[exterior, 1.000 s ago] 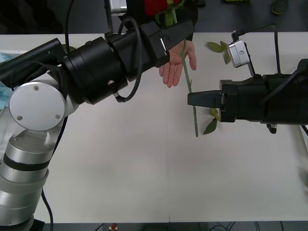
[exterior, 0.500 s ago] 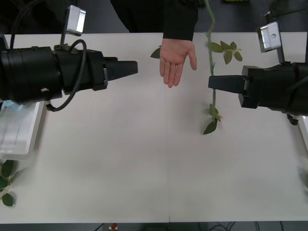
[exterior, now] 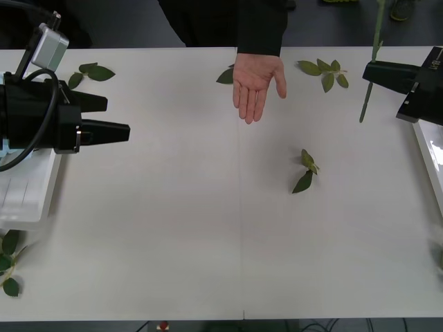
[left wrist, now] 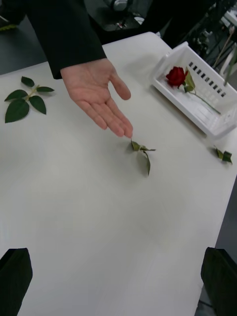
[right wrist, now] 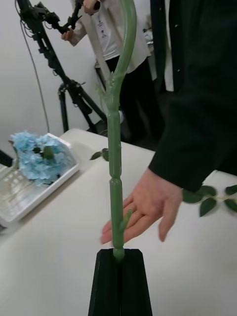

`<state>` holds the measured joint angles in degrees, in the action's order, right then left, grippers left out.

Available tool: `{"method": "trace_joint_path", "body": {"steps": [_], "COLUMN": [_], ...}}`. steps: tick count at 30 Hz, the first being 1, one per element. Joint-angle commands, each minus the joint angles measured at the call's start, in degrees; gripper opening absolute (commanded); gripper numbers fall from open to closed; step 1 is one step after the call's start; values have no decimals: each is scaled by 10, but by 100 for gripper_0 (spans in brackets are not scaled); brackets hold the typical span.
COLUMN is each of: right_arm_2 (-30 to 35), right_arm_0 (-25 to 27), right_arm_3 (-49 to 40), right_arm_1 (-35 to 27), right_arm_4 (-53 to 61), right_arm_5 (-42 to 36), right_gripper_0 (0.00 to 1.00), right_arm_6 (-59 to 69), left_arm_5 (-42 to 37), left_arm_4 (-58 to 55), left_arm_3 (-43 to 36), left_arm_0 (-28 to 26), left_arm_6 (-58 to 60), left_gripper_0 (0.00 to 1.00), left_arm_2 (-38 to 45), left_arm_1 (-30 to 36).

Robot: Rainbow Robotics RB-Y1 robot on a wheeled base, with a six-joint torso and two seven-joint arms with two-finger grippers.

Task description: Place the red flowers into the right box and the blue flowers into the left box. If a person shows an open palm, hand one flower to the person first, then continue sorting.

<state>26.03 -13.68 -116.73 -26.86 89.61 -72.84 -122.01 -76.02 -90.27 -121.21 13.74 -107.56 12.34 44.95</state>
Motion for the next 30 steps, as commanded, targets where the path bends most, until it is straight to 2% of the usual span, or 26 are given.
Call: {"method": "trace_joint_path", "body": {"steps": [1, 10, 17, 22, 30], "right_arm_2": [-26, -116, -171, -178, -181], "right_arm_0": [-13, -13, -13, -13, -12], "right_arm_3": [1, 41, 47, 47, 48], "right_arm_1": [1, -7, -8, -7, -5], "right_arm_4": [-26, -30, -30, -30, -24], "right_arm_5": [64, 250, 349, 362, 362], "right_gripper_0": [0, 0, 0, 0, 0], "right_arm_6": [-94, -209, -234, -241, -246], "left_arm_5": [-12, -17, 18, 62, 63], "left_arm_4": [-29, -125, -179, -217, -241], "left_arm_3": [18, 114, 158, 168, 149], "left_arm_0": [-12, -12, -11, -10, 12], "left_arm_6": [-56, -205, -298, -363, -376], "left_gripper_0": [100, 100, 100, 100, 100], "left_arm_2": [38, 46, 9, -32, -60], "left_arm_1": [47, 115, 146, 167, 153]}}
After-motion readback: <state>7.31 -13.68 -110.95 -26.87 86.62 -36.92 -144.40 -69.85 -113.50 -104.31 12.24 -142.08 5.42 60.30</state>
